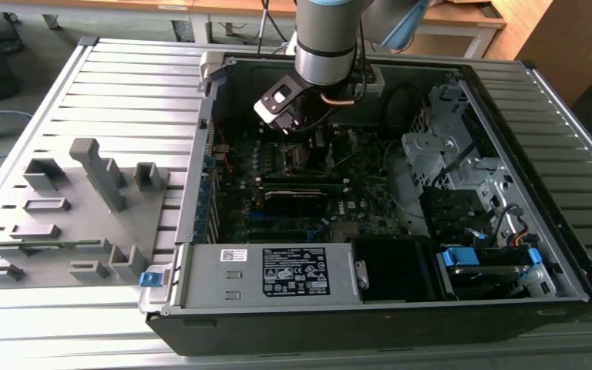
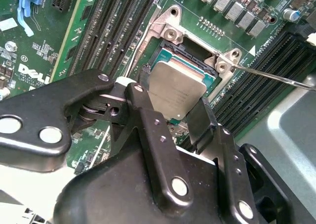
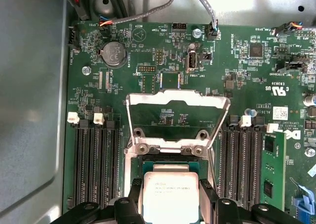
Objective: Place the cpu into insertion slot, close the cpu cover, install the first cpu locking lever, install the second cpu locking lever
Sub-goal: 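Place the cpu into insertion slot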
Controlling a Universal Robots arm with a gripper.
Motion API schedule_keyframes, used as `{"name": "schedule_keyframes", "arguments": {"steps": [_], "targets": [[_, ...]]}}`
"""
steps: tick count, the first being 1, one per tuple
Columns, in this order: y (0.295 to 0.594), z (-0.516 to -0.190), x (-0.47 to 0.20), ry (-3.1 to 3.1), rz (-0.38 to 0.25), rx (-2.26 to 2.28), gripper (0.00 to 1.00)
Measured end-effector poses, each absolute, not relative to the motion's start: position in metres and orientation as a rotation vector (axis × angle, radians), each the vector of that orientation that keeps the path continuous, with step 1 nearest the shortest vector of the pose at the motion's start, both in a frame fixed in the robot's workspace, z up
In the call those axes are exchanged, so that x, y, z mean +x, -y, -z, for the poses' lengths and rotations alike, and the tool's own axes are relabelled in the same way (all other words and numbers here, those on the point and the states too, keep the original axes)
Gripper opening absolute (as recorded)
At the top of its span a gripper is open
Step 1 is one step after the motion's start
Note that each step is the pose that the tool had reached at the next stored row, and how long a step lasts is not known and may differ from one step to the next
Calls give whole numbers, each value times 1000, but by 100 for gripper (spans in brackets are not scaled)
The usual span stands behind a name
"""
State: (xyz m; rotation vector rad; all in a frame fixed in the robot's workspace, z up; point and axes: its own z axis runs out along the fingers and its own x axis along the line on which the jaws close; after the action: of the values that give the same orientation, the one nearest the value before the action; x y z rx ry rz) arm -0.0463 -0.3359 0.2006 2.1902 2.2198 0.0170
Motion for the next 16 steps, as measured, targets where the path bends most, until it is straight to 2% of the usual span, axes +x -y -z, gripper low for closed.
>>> {"name": "schedule_keyframes", "arguments": {"steps": [16], "targets": [[336, -198, -50, -2216, -38, 2177, 54]]}}
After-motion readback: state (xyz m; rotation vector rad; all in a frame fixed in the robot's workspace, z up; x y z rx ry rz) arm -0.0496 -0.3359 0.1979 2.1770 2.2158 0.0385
